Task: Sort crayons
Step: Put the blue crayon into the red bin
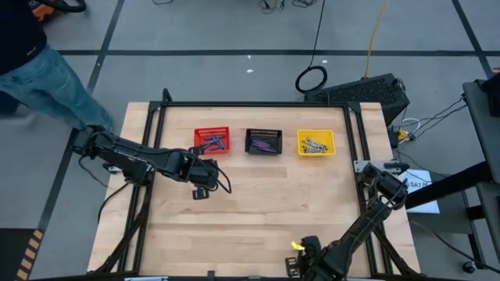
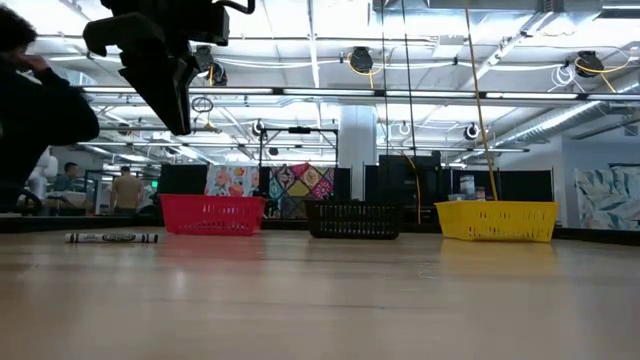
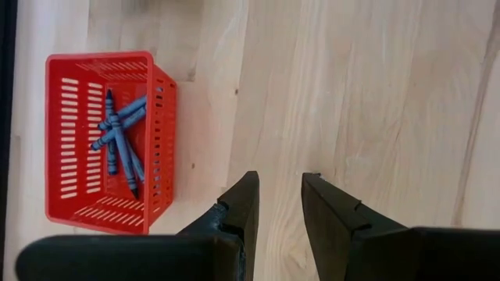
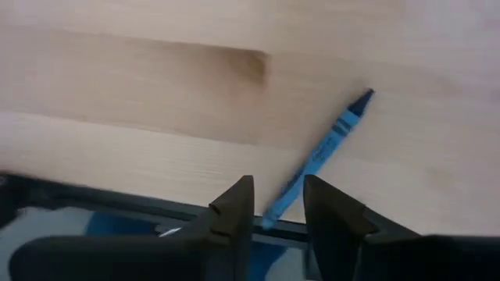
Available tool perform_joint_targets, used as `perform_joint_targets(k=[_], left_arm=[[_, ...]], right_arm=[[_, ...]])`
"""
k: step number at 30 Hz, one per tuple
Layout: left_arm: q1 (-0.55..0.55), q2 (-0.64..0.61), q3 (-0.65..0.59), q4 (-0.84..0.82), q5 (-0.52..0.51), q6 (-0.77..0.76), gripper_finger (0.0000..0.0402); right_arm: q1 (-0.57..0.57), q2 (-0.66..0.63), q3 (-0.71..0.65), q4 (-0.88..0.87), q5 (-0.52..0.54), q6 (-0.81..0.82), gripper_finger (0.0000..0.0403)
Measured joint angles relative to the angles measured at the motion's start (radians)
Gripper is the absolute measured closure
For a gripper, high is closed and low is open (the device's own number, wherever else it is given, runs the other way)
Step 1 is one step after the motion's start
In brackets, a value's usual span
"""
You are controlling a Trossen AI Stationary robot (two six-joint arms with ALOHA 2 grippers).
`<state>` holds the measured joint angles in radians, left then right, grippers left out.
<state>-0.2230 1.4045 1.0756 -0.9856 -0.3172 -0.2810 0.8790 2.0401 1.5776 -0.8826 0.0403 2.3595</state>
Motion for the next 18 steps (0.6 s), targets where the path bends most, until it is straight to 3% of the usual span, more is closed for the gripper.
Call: perform_joint_targets(k=[4,18], left_arm=[[0.000,0.000,0.000,0.013,0.000,0.000,0.0309],[0.000,0.000,0.000,0.011,0.001,0.000,0.0309]], right_arm=[[0.003,0.036,0.000,-0.005,-0.069,0.008,0.0305],[0.010,0.067,0.000,-0.031,-0.073,0.009,0.0305]])
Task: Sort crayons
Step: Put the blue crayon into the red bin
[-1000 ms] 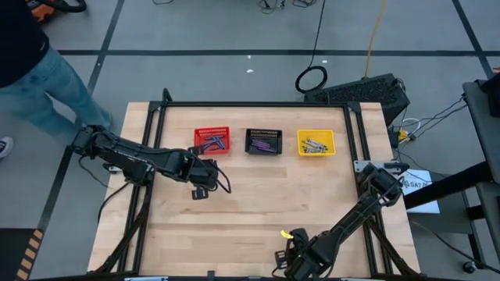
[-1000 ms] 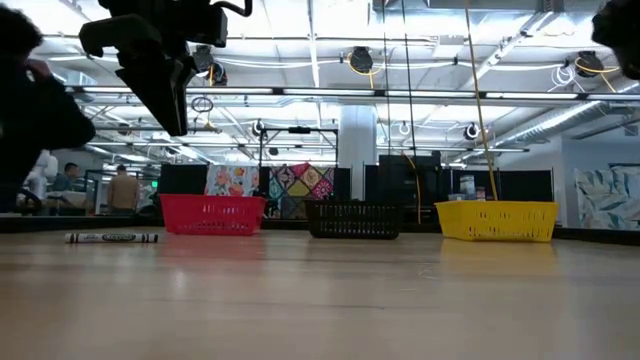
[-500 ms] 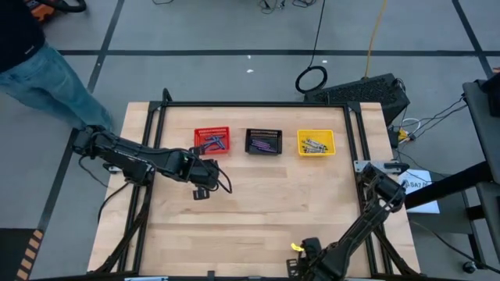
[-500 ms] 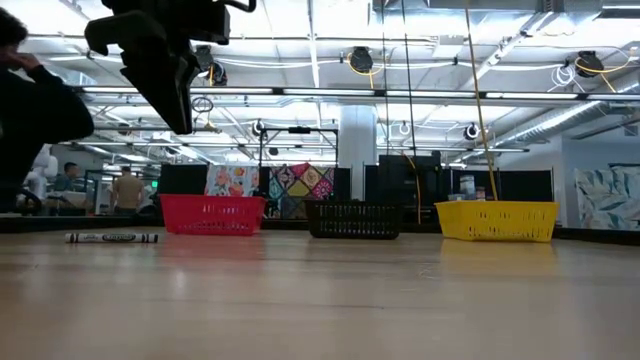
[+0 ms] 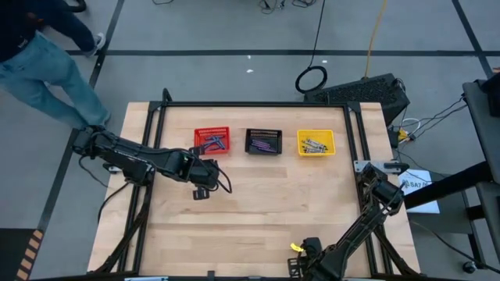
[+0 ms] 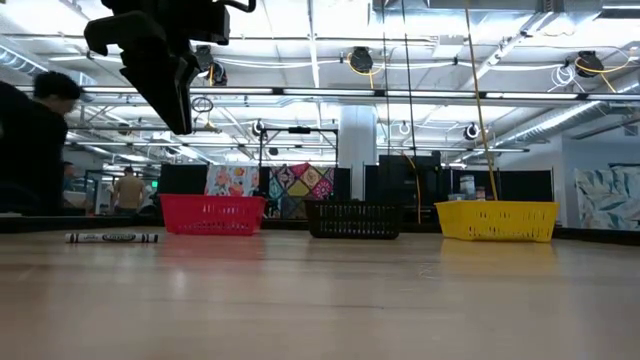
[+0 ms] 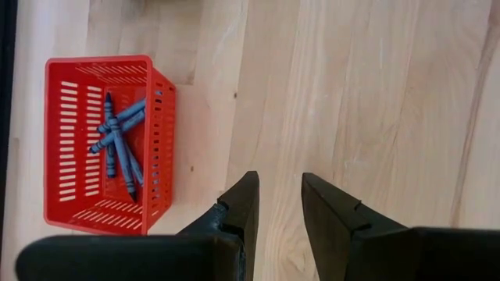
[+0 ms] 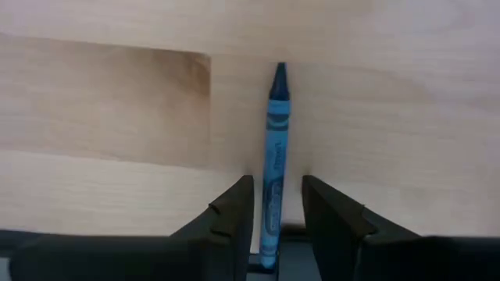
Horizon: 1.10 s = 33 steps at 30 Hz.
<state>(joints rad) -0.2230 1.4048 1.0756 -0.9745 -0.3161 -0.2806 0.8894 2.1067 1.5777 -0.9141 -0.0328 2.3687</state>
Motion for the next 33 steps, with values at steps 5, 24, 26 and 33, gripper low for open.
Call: perform_joint_targets(k=[5,24,26,33], left_arm=[[0.000,0.000,0.000,0.000,0.000,0.000,0.0309],[0.000,0.000,0.000,-0.001,0.006,-0.001,0.0309],[0.000,0.000,0.000,-0.003,0.006,0.004,0.0309],[0.000,0.000,0.000,-0.003,0.005,0.053,0.0309]], right_arm=[[-0.005,0.034,0.005,-0.003,-0.024,-0.044,0.0305],[-0.062,0.079,0.001,-0.050,-0.049,-0.301,0.0393],[-0.077,0.077,0.001,-0.051,-0.055,-0.331,0.0398],[-0.150,0.035,0.000,-0.138,-0.030,-0.446,0.0401]])
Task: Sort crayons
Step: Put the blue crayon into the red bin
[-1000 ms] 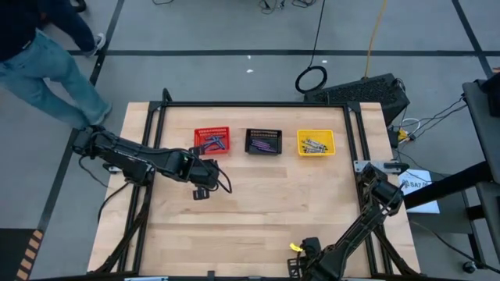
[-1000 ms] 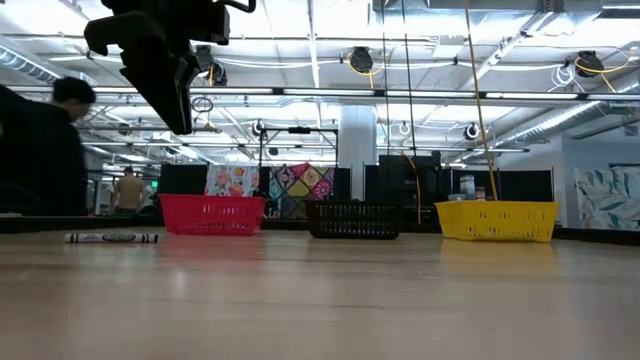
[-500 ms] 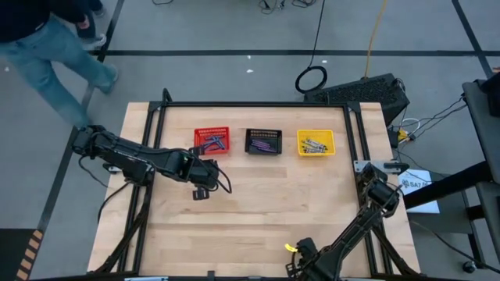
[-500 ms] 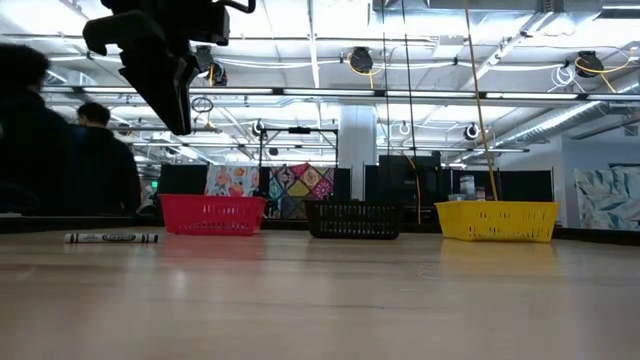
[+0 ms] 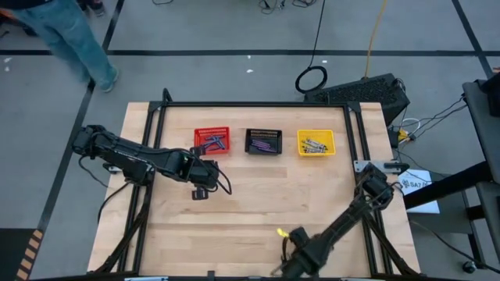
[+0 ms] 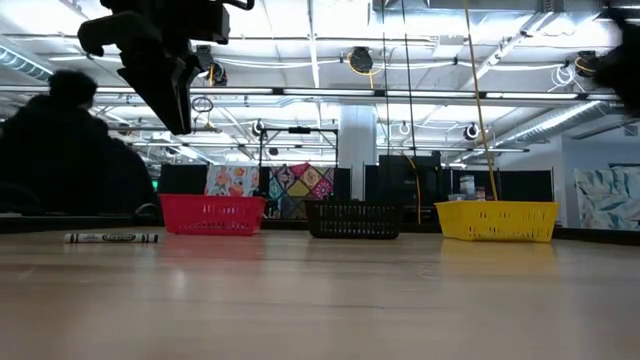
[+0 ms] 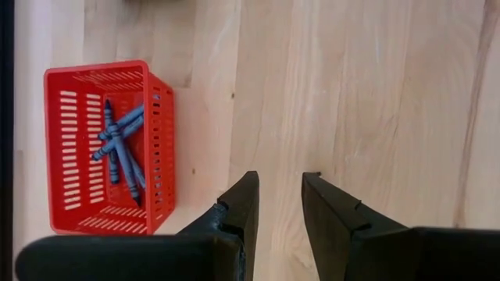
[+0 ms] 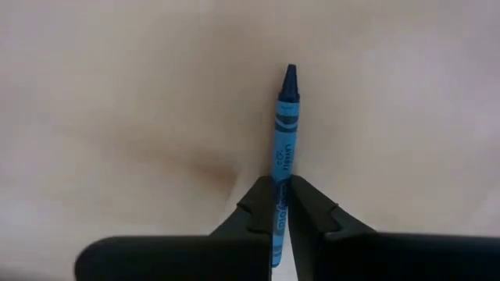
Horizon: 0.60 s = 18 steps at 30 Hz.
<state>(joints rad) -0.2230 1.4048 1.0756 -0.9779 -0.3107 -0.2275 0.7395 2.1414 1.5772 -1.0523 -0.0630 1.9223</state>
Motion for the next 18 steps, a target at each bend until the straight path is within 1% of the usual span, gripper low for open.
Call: perform_joint_targets(k=[2,5,11,15,18], left_arm=[[0.000,0.000,0.000,0.000,0.000,0.005,0.0309],[0.000,0.000,0.000,0.001,0.000,0.001,0.0309],[-0.002,0.000,-0.002,0.011,0.015,0.000,0.0309],[-0.002,0.000,-0.032,0.094,0.019,0.000,0.0309],[-0.002,0.000,-0.065,0.189,0.020,-0.002,0.0309]], right_arm=[[-0.029,-0.014,-0.001,-0.040,0.017,-0.039,0.0402],[-0.067,-0.029,-0.004,-0.090,0.080,-0.118,0.0402],[-0.165,-0.072,-0.005,-0.126,0.283,-0.317,0.0402],[-0.206,-0.112,-0.005,-0.119,0.442,-0.451,0.0402],[-0.228,-0.156,-0.004,-0.121,0.560,-0.528,0.0403]])
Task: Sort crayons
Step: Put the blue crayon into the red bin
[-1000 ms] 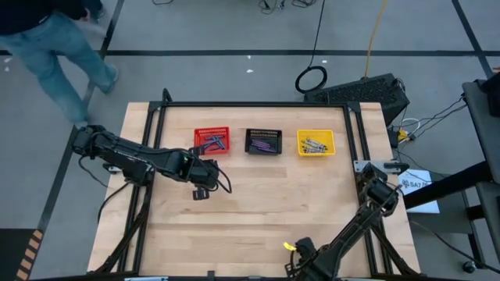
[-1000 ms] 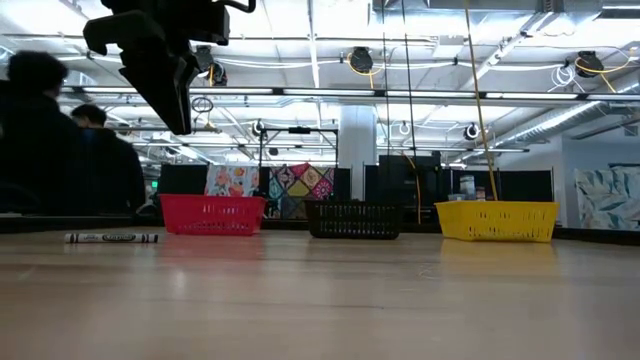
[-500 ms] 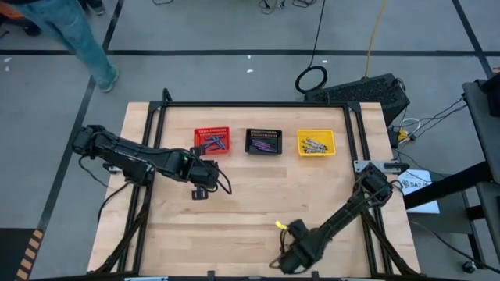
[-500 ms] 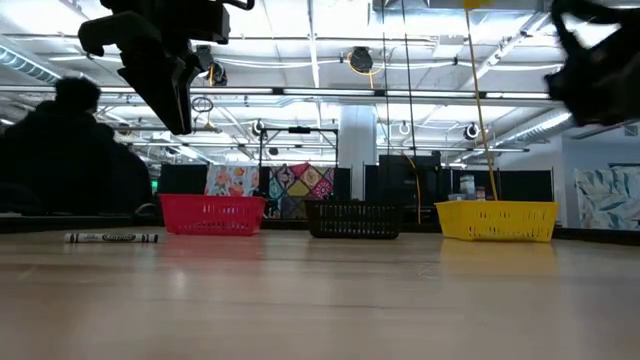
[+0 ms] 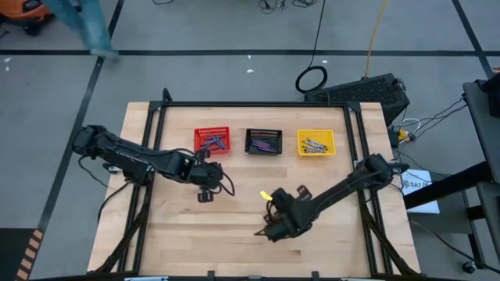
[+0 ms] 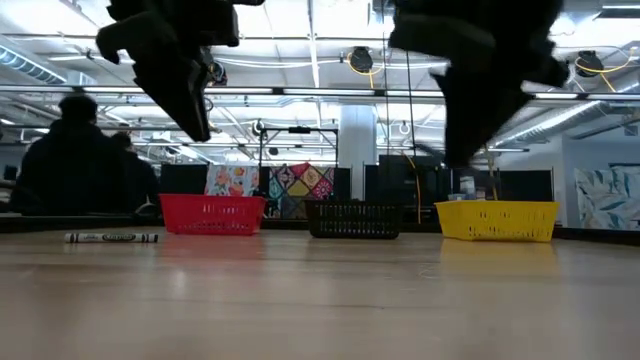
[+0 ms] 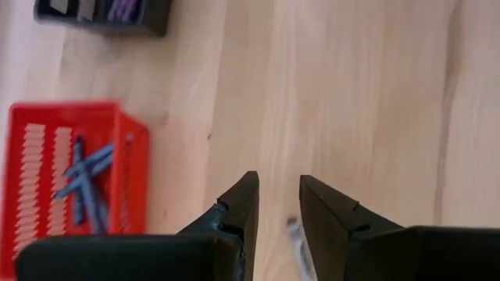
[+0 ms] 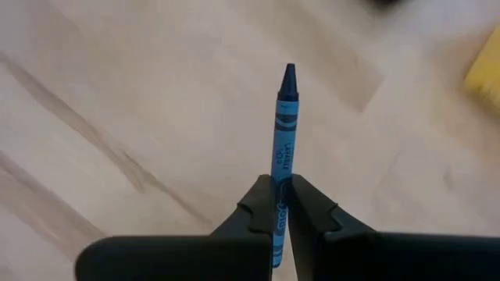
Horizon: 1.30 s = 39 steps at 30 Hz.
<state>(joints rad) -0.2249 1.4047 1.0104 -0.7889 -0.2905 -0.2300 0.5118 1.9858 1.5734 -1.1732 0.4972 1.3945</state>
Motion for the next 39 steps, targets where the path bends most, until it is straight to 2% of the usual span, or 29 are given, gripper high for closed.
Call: perform_joint_targets(k=[6,10,15,18,22,26,30,39], left_arm=[[0.000,0.000,-0.054,0.267,0.010,0.006,0.0309],[0.000,0.000,-0.081,0.481,0.085,0.037,0.0309],[0.000,0.000,-0.083,0.732,0.128,0.057,0.0309],[0.001,0.000,-0.083,0.849,0.150,0.084,0.0309],[0.003,0.000,-0.083,0.919,0.196,0.081,0.0309],[0.003,0.000,-0.083,0.970,0.277,0.079,0.0309],[0.003,0.000,-0.083,1.000,0.317,0.080,0.0309],[0.003,0.000,-0.083,1.000,0.311,0.080,0.0309]], right_arm=[[-0.008,-0.104,0.002,0.001,0.195,-0.114,0.0403],[-0.009,-0.174,0.002,0.009,0.319,-0.168,0.0403],[-0.008,-0.247,0.002,0.093,0.423,-0.273,0.0403],[-0.009,-0.274,0.003,0.213,0.443,-0.407,0.0403],[-0.009,-0.288,0.003,0.419,0.442,-0.639,0.0403],[-0.016,-0.288,0.003,0.570,0.384,-0.799,0.0403],[-0.020,-0.288,0.003,0.627,0.361,-0.843,0.0403],[-0.019,-0.288,0.003,0.626,0.307,-0.817,0.0403]])
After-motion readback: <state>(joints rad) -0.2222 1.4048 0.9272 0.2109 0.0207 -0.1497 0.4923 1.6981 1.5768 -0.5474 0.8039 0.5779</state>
